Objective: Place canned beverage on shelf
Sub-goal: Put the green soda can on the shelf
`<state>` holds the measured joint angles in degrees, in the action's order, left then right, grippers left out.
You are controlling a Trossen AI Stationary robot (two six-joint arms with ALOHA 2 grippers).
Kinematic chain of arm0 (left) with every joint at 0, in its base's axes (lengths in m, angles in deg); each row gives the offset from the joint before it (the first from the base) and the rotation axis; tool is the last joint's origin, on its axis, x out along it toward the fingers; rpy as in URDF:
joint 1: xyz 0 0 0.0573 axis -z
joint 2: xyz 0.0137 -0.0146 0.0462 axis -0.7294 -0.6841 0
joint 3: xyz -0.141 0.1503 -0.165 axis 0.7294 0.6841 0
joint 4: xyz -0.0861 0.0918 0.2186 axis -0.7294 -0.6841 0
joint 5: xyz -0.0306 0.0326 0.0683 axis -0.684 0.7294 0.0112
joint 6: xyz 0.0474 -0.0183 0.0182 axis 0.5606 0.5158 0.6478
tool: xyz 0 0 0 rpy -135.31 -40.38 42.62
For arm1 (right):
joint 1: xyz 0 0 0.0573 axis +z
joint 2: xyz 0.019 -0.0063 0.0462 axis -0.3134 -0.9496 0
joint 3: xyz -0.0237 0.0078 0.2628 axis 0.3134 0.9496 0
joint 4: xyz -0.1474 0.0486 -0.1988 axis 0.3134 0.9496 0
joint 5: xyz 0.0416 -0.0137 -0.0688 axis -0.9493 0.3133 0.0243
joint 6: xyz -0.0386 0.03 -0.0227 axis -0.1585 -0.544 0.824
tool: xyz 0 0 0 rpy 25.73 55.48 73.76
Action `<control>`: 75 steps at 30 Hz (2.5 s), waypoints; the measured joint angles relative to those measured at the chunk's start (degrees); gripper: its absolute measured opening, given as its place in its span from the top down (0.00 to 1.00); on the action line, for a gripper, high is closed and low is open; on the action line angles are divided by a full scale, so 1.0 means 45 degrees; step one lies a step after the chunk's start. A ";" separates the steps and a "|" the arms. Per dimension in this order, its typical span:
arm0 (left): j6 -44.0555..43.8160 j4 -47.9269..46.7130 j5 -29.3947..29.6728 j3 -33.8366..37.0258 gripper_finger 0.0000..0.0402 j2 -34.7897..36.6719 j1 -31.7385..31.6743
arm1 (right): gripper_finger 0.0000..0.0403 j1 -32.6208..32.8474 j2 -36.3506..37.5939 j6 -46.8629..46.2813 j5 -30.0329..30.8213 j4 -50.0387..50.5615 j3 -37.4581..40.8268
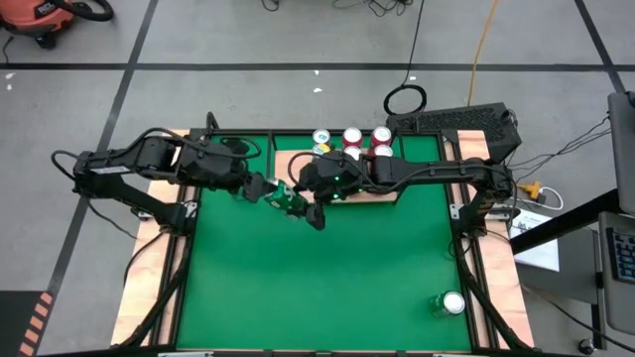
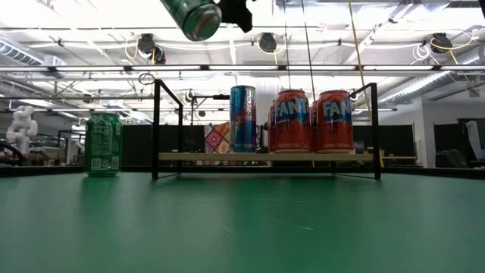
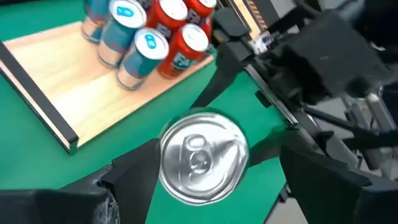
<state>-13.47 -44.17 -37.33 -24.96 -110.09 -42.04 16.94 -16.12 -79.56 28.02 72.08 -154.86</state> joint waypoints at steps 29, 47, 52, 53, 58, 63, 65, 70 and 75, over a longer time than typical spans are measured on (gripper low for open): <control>0.4590 0.5221 0.4769 0.0020 0.18 -0.0201 -0.2103 | 0.31 -0.0063 0.0024 0.1559 0.8813 0.2288 -0.2162; 0.3716 0.3711 0.3017 0.0031 0.18 -0.1100 -0.2823 | 0.31 -0.0117 0.0024 0.1100 0.9136 0.2108 -0.2162; 0.3455 0.3784 0.2503 0.0034 0.18 -0.1054 -0.3314 | 0.31 -0.0117 0.0024 0.1105 0.9128 0.2023 -0.2162; 0.3464 0.3784 0.2329 0.0029 0.18 -0.1059 -0.3388 | 0.31 -0.0117 0.0024 0.1105 0.9108 0.2016 -0.2162; 0.3254 0.3764 0.1611 0.0030 0.18 -0.0845 -0.3559 | 0.32 -0.0117 0.0024 0.1102 0.9091 0.2139 -0.2162; 0.2668 0.3132 0.2095 0.0029 0.18 -0.0050 -0.3561 | 0.33 -0.0117 0.0024 0.1105 0.9050 0.2292 -0.2162; 0.2660 0.2541 0.2451 0.0026 0.18 0.0171 -0.3713 | 0.33 -0.0117 0.0024 0.1105 0.8859 0.2283 -0.2162; 0.2415 0.1032 0.2343 0.0019 0.18 0.0529 -0.4089 | 0.37 -0.0114 0.0024 0.0993 0.8253 0.2314 -0.2162; 0.1568 -0.0870 0.1699 0.0019 0.18 0.0476 -0.3912 | 0.57 -0.0093 0.0041 -0.0024 0.5760 0.3469 -0.2177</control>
<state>-6.41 -48.09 -29.68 -24.87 -107.95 -59.64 16.53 -15.94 -79.67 53.94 87.69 -164.65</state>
